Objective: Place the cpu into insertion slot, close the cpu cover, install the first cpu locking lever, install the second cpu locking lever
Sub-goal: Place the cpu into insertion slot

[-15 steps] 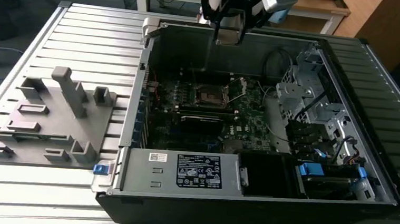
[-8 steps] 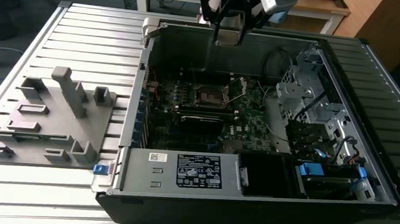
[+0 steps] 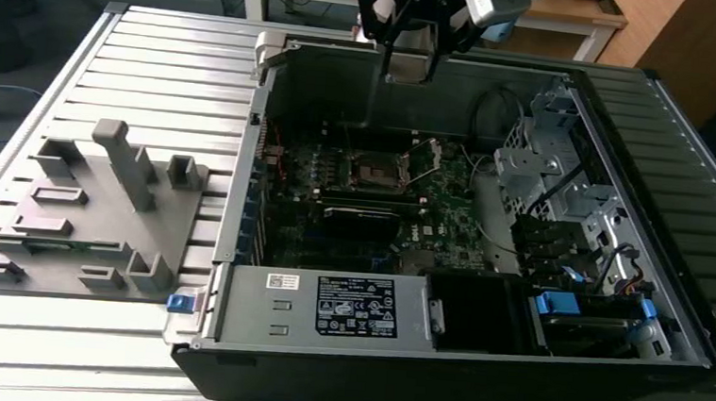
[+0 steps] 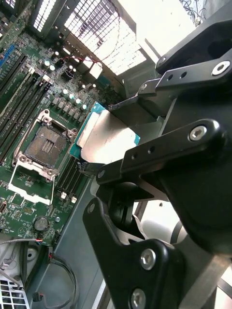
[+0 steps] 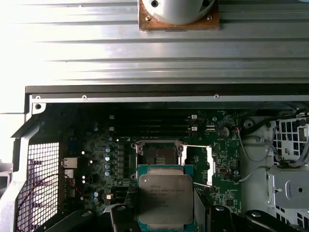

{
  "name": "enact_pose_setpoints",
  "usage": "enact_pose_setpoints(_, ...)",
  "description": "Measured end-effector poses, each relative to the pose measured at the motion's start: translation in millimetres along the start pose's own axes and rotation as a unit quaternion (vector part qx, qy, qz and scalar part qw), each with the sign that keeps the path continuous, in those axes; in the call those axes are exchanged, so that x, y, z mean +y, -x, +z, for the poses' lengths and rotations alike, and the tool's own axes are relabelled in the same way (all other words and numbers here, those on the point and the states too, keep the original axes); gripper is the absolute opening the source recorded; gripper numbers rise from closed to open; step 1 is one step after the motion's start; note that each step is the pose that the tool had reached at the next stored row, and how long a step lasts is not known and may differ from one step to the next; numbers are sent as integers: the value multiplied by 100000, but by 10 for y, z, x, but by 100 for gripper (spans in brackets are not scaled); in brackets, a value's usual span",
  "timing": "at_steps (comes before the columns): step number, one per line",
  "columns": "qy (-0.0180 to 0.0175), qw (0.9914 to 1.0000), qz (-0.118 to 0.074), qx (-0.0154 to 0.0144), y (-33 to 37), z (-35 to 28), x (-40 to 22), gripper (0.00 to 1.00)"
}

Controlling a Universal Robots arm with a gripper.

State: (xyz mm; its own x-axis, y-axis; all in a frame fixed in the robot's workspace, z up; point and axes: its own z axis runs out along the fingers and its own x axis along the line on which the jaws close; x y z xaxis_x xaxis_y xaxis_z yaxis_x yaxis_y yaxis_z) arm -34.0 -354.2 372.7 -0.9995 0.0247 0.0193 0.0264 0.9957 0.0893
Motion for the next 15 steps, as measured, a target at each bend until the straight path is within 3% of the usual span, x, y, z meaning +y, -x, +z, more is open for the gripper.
enact_pose_setpoints(15, -28, 100000, 1, -3, 1, 37, -3, 54)
